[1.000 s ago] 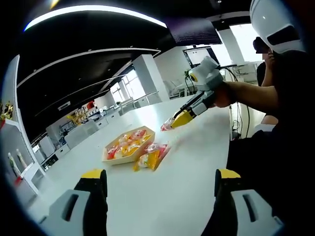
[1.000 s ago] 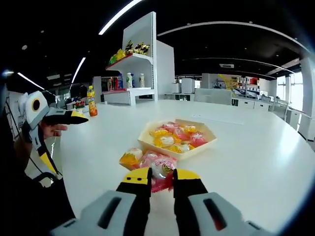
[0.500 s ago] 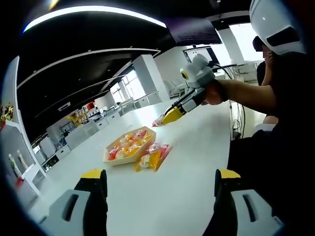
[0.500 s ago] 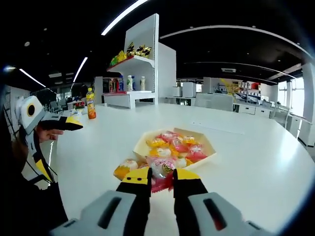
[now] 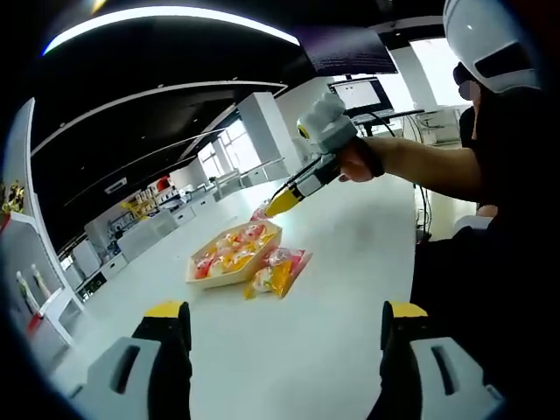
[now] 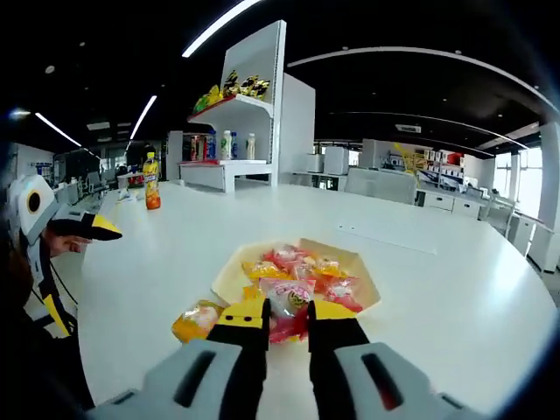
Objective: Pick up the marshmallows scattered on the table and place them into the bowl on the table
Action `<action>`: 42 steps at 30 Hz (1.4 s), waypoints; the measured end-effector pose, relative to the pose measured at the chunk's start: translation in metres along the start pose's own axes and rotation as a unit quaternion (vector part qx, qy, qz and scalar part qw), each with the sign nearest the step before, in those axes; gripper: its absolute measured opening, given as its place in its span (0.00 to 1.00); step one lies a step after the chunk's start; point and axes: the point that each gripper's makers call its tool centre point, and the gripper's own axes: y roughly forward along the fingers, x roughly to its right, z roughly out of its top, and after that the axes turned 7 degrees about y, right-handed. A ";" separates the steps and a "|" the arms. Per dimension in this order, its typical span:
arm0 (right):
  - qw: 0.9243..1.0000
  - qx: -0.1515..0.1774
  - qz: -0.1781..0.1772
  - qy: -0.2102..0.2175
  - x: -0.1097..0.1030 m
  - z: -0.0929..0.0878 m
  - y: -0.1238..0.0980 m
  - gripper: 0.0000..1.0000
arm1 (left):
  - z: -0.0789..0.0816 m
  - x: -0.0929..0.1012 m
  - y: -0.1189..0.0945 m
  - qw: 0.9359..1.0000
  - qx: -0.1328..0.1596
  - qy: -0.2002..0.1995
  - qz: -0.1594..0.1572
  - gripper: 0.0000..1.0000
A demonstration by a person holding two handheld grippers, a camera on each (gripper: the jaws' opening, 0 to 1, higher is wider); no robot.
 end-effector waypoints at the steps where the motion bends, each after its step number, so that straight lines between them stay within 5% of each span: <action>1: 1.000 -0.001 -0.002 -0.002 0.001 0.000 0.002 0.15 | 0.000 0.000 0.000 1.000 0.001 -0.001 -0.001 0.89; 21: 0.999 -0.030 -0.027 -0.017 0.020 -0.003 0.059 0.15 | -0.008 -0.011 0.016 1.000 -0.008 -0.010 -0.009 0.89; 42: 0.998 -0.036 -0.038 -0.046 0.025 -0.012 0.067 0.20 | -0.015 -0.017 0.023 1.000 -0.009 -0.021 -0.013 0.89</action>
